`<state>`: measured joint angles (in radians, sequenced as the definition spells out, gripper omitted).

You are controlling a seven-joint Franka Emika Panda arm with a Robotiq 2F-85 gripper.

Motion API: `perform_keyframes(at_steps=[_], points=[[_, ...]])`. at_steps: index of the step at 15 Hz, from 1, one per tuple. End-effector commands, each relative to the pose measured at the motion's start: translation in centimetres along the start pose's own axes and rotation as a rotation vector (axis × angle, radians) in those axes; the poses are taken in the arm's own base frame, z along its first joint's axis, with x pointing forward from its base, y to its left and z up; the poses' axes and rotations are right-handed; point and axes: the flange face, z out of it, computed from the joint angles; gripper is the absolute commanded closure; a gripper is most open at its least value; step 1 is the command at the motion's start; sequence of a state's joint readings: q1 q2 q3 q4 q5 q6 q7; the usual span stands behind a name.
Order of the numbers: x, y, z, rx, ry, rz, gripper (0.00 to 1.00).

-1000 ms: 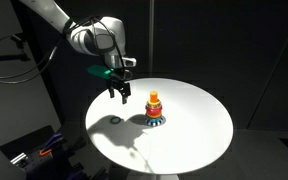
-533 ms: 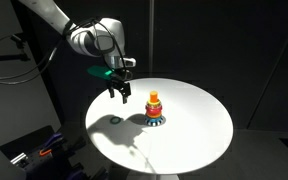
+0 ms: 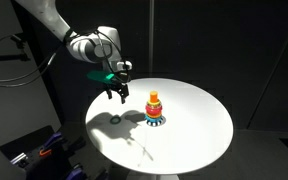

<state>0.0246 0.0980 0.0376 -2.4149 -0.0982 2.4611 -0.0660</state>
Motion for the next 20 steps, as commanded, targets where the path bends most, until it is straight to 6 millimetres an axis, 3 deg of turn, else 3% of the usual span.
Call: perform_keyframes(at_steps=[1,14,20], points=[[0.2,-1.1,1.3,0.021,-0.001,-0.050,0.00],[0.6,-3.1,8.7,0.001,-0.031,-0.080,0.00],[1.2,-3.0,10.8,-0.033,-0.041,-0.100,0.00]])
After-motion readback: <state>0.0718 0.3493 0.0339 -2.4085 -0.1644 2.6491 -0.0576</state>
